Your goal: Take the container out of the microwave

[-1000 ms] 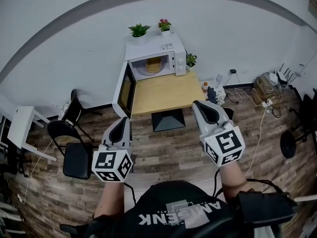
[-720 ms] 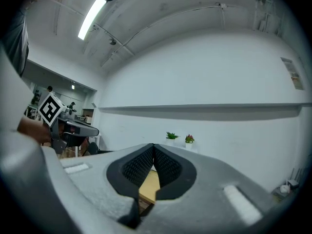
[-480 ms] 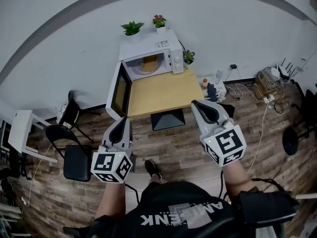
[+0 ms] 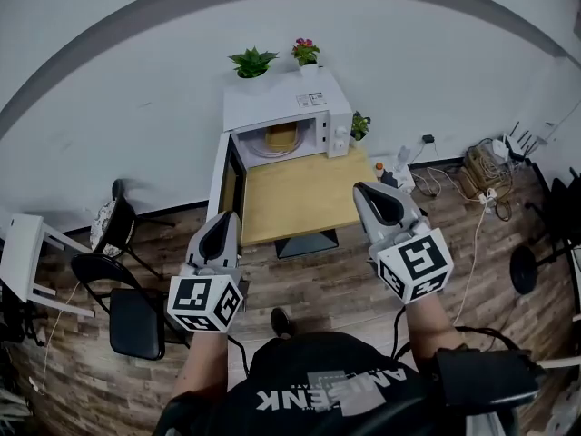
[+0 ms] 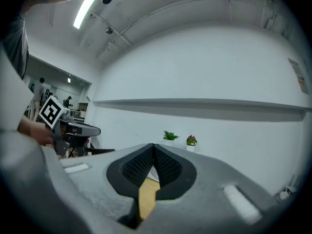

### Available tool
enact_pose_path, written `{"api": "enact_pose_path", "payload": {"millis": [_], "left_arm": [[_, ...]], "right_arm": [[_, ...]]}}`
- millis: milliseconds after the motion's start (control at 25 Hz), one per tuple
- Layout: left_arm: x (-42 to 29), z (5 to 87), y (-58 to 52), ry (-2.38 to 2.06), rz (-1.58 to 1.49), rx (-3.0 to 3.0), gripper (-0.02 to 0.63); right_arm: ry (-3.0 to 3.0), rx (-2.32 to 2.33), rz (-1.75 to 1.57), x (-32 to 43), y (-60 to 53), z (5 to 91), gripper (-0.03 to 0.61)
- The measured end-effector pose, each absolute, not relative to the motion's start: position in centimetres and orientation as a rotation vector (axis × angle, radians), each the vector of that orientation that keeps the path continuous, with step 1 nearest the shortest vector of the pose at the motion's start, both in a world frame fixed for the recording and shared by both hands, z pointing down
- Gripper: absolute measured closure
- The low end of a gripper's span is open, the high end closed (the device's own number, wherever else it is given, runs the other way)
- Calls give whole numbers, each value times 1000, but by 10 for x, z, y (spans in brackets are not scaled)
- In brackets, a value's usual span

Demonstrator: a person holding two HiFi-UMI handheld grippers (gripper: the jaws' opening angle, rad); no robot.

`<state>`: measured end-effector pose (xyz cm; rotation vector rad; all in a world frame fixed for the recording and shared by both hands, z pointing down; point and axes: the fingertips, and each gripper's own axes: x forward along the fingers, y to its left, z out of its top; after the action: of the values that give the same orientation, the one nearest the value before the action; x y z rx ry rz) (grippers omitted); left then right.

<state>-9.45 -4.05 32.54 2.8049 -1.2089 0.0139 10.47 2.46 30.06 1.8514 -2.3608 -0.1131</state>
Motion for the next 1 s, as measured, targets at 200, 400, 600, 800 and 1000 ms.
{"api": "enact_pose_path", "payload": {"millis": [200, 400, 600, 800, 1000], "left_arm": [[-99, 328, -85, -1116, 21, 2802, 614], [-108, 333, -125, -1099, 57, 2818, 612], [-113, 333, -156, -1011, 20, 2810, 612], [-112, 335, -179, -954, 27, 2842, 612], [-121, 337, -201, -979, 9, 2827, 612]], "right_arm": [[-2328, 1846, -72, 90, -21, 303, 572], [-2327, 1836, -91, 73, -60, 303, 572], [-2244, 1955, -109, 69, -91, 297, 572], [-2203, 1969, -66, 60, -118, 304, 572], [-2206, 1929, -73, 59, -147, 303, 572]]}}
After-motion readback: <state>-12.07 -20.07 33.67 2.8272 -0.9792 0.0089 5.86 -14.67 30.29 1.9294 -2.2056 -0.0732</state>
